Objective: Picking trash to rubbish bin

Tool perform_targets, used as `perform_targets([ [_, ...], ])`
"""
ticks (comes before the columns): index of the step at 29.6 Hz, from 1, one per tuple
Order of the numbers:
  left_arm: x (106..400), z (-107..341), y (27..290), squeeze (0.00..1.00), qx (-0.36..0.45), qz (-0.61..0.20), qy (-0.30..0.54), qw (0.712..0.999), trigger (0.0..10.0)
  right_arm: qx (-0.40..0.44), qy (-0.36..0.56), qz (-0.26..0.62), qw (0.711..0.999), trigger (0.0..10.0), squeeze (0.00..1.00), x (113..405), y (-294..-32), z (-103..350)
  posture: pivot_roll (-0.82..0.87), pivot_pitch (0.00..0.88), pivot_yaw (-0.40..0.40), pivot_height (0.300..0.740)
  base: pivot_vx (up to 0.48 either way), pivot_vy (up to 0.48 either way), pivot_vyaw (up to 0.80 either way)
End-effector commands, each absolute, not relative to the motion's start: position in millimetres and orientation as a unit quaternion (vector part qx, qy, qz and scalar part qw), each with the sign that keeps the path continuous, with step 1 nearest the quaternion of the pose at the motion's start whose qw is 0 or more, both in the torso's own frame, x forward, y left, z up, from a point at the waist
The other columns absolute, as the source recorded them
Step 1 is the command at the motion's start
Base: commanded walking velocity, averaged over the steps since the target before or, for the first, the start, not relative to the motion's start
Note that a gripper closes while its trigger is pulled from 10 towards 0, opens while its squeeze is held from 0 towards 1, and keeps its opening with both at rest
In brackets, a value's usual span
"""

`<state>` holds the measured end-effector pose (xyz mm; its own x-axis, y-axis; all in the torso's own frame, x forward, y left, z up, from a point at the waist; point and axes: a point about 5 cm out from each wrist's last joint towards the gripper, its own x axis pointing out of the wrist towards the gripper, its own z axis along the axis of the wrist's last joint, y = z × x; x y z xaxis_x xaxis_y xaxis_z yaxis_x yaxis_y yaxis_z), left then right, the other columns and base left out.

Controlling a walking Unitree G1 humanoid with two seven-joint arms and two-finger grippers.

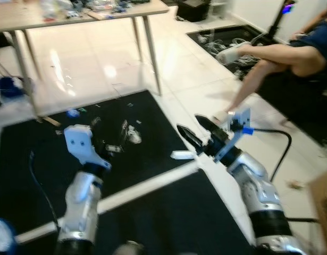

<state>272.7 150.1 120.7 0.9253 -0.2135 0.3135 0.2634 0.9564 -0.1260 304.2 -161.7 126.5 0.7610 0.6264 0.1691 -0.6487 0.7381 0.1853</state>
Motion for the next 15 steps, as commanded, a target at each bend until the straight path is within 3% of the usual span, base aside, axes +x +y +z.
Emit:
perform_targets([
  [1, 271.2, 121.0, 156.7, 0.00, -0.090, -0.119, -0.145, 0.978, 10.0, 0.116, -0.054, 0.349, 0.928, 10.0, 0.00, 304.4, -155.6, 128.0, -0.07, 0.000, -0.004, 0.740, 0.000, 0.000, 0.63],
  [9, 274.8, 126.7, 154.8, 0.00, -0.091, -0.139, -0.146, 0.975, 10.0, 0.106, -0.052, 0.356, 0.927, 10.0, 0.00, 302.2, -151.1, 126.3, -0.07, 0.000, 0.011, 0.740, 0.000, 0.000, 0.60],
  [15, 277.5, 126.3, 153.7, 0.00, -0.097, -0.149, -0.137, 0.974, 10.0, 0.101, -0.043, 0.349, 0.931, 10.0, 0.00, 303.3, -149.8, 124.4, -0.07, 0.000, 0.011, 0.740, 0.000, 0.000, 0.00],
])
